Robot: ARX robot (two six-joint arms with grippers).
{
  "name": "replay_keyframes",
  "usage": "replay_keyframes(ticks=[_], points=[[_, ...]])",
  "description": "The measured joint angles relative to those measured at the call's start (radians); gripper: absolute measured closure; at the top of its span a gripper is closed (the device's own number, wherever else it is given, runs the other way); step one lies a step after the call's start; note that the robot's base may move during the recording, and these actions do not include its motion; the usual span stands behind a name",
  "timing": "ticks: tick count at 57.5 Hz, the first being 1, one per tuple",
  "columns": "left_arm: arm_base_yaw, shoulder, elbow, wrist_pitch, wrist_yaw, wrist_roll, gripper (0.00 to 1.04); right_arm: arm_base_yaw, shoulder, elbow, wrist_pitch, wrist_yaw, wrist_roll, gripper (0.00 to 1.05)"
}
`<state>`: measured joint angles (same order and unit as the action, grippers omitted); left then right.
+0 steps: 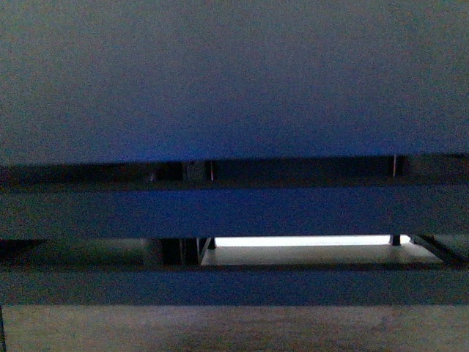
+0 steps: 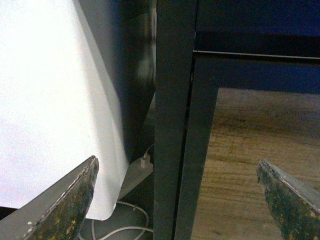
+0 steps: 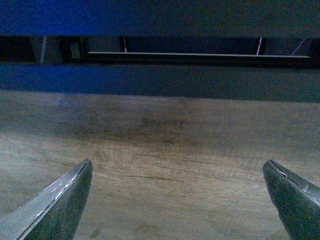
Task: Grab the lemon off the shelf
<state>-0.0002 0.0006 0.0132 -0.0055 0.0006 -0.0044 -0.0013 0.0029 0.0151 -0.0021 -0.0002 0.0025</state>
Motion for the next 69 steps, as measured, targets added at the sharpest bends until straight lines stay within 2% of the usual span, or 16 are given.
replay_keyframes(ticks=[69], points=[[0.000, 0.000, 0.000, 0.000, 0.000, 0.000, 0.08, 0.000, 0.000, 0.000, 0.000, 0.000, 0.000, 0.02]])
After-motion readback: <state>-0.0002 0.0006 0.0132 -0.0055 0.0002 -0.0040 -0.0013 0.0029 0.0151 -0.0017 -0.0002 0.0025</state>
